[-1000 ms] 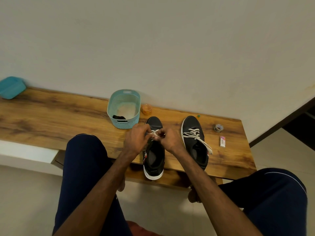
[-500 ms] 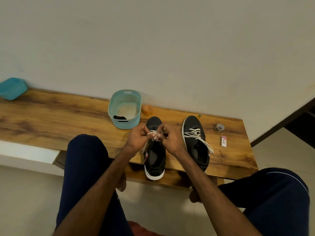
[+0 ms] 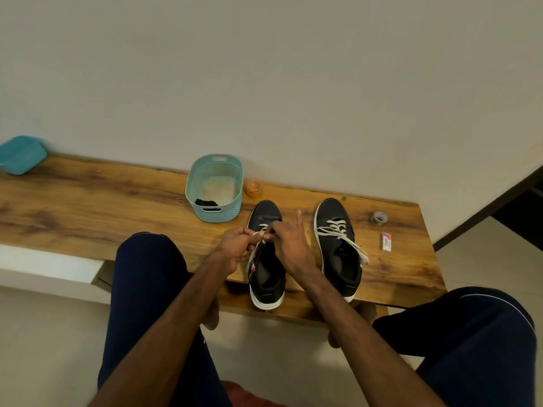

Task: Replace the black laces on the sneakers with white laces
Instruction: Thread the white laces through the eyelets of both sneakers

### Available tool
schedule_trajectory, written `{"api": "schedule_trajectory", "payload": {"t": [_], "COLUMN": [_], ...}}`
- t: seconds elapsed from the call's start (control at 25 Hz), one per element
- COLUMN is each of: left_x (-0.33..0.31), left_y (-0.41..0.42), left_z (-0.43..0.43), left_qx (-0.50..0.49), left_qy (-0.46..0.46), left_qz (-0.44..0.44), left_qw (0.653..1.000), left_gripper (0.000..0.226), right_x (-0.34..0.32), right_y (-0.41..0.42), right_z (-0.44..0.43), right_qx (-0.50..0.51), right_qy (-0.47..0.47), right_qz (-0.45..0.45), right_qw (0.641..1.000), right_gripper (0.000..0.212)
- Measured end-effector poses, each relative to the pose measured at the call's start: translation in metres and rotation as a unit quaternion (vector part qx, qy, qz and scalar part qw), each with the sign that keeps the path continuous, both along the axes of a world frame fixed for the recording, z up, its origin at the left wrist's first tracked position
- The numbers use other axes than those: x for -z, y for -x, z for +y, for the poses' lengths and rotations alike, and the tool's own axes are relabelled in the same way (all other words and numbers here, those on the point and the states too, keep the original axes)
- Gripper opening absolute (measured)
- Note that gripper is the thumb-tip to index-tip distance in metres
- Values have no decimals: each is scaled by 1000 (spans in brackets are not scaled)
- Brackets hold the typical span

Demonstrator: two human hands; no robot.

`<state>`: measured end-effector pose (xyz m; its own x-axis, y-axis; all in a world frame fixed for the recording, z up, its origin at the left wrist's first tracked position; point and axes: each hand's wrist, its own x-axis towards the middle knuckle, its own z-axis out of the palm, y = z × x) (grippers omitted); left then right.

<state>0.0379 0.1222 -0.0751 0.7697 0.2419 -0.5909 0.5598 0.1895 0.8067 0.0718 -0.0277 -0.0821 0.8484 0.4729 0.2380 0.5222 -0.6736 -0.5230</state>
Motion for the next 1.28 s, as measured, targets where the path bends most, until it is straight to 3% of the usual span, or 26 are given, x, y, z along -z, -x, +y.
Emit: {"api": "schedule_trajectory", "payload": {"t": [0.32,0.52,0.96,1.12,1.28], "left_x": [1,14,29,31,28], "left_y": [-1,-11,-23,-19,-13], "left_z": [-1,15,26,32,32], "left_qx": [-58,-121,-163,-146,-100], "left_qy": [34,-15,-123,-175,-165], "left_qz": [46,50,14,1,1], "left_qw": [997,991,979,974,981], "left_gripper": [14,17,23,23,20], "right_x": [1,16,21,20,21], "right_y": [17,4,24,23,26], "right_z": [-11,-48,-73,-73,-74], "right_qx": [98,170,140,155,141], "right_qy": [-54,-50,75,56,19], "right_qz": [39,43,-4,37,63], "right_qw": [993,983,987,986,988], "right_gripper": [5,8,8,10,9]}}
